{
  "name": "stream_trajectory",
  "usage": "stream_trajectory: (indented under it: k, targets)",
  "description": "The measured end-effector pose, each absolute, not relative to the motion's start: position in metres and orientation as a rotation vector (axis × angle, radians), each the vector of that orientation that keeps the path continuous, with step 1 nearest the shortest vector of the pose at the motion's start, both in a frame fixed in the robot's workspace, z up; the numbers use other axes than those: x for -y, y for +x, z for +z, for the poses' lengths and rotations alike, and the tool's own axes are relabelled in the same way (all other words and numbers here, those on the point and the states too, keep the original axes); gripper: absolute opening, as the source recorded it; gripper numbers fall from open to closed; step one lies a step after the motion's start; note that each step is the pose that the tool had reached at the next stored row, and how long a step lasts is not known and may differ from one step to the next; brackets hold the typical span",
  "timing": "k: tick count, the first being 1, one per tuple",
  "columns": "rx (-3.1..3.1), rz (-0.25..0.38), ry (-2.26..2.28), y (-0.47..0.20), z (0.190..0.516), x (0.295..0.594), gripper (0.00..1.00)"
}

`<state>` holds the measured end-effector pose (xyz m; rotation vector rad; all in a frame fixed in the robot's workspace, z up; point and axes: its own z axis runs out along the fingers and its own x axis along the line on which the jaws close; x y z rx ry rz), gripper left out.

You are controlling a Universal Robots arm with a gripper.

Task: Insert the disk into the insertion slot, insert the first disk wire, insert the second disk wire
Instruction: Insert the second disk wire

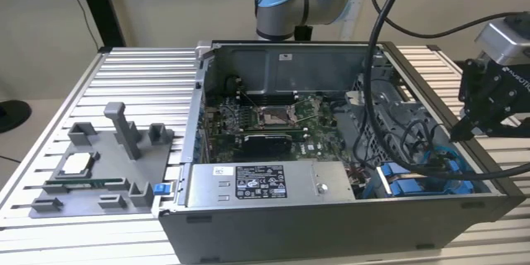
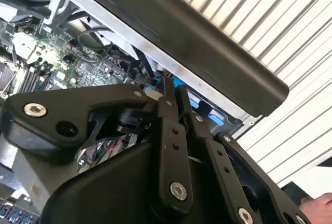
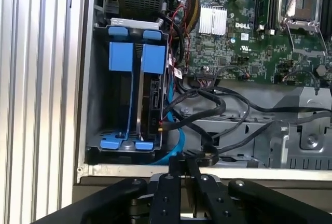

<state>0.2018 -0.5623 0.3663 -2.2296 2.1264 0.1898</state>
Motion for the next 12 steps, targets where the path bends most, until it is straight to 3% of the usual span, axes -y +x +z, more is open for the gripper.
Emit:
stream_trajectory:
  k: [8, 9, 12]
  targets:
    - [-2.115, 0.211, -2.222, 0.2, 0.371, 0.562, 1.0]
    - [-2.113, 0.214, -2.221, 0.198, 0.373, 0.562, 0.0]
    - [-2.107, 0.227, -2.213, 0.189, 0.377, 0.562, 0.0]
